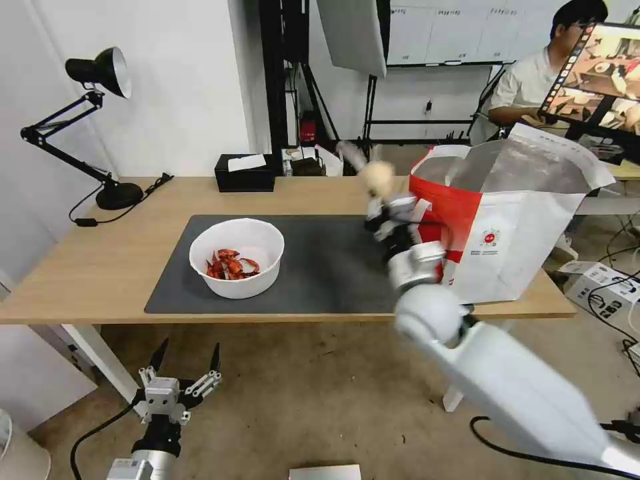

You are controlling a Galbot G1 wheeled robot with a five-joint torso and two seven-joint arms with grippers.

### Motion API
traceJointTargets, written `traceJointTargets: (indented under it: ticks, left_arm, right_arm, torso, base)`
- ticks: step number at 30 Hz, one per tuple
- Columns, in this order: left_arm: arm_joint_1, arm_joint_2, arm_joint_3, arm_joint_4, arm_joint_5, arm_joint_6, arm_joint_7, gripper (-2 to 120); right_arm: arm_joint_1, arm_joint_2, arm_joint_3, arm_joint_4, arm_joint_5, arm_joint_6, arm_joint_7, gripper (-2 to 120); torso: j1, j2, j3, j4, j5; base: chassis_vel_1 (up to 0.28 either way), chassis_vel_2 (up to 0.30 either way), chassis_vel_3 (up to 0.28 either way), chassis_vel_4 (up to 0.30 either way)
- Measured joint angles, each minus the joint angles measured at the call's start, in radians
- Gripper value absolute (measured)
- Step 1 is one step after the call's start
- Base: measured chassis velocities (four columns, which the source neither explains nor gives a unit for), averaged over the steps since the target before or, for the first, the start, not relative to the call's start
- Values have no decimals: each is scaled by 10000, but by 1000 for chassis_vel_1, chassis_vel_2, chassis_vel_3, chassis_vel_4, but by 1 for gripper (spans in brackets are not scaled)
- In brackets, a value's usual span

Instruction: Pick up the trash from the table and place it into the takeout bag.

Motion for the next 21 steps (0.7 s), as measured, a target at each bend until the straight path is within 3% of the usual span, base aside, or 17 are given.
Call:
traceJointTargets:
  ticks: [7, 16, 21]
  left_arm:
    - [-33, -48, 220, 91, 153, 17, 2, 100]
    - [-30, 77, 189, 108, 137, 20, 11, 100]
    - [4, 128, 133, 45, 111, 19, 2, 100]
  right_arm:
    - [609, -900, 463, -316, 673, -1023, 1499, 7]
    - [703, -1037, 585, -555, 1356, -1447, 2194, 7]
    - [599, -1150, 670, -578, 1494, -1754, 2356, 22]
  torso:
    - [0, -1, 1, 0, -1]
    - [0, -1, 2, 2, -1]
    - [0, -2, 1, 1, 0]
  base:
    - [0, 0, 0, 0]
    - [0, 0, 0, 0]
    - [0, 0, 0, 0]
